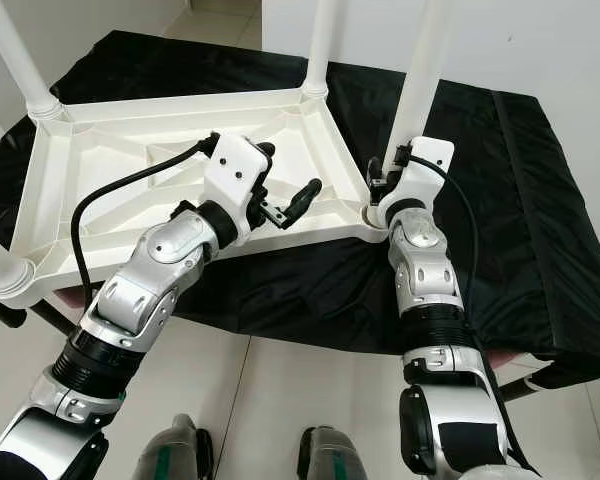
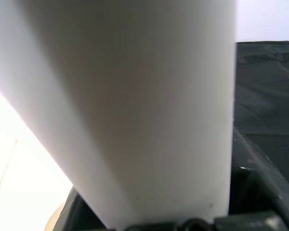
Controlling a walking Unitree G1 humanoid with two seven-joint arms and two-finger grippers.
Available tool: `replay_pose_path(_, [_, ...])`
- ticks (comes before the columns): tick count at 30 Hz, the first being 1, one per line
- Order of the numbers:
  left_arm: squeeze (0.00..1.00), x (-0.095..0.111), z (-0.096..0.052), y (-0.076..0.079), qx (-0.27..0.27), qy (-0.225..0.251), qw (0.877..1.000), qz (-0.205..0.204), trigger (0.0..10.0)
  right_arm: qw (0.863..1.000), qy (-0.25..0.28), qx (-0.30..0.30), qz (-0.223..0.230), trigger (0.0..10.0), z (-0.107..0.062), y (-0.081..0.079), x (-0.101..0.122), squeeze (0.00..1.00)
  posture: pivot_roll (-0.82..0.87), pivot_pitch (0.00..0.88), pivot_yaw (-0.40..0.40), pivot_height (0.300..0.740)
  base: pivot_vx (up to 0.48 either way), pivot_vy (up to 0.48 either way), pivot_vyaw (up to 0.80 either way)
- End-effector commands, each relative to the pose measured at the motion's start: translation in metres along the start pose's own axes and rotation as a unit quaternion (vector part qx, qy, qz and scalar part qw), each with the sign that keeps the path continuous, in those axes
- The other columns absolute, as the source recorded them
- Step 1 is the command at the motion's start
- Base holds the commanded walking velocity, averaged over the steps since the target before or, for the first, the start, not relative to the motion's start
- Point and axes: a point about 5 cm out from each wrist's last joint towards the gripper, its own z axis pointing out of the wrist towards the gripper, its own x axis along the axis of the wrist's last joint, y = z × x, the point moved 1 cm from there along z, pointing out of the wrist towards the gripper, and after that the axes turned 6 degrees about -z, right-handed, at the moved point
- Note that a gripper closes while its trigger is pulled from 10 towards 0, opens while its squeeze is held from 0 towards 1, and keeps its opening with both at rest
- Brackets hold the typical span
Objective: Building children table
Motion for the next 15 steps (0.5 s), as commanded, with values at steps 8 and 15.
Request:
replay_pose_path(8, [0.00, -0.001, -0.010, 0.017, -0.065, -0.020, 0.998, -0.017, 10.0, 0.999, -0.014, 0.018, 0.034, 10.0, -0.001, -0.002, -0.023, 0.00, -0.02, 0.038, 0.000, 0.740, 0.000, 0.000, 0.00])
replay_pose_path(15, [0.00, 0.000, -0.010, 0.018, -0.065, -0.022, 0.997, -0.020, 10.0, 0.997, -0.026, 0.062, 0.024, 10.0, -0.001, -0.016, -0.029, 0.00, -0.01, 0.040, -0.012, 0.740, 0.000, 0.000, 0.00])
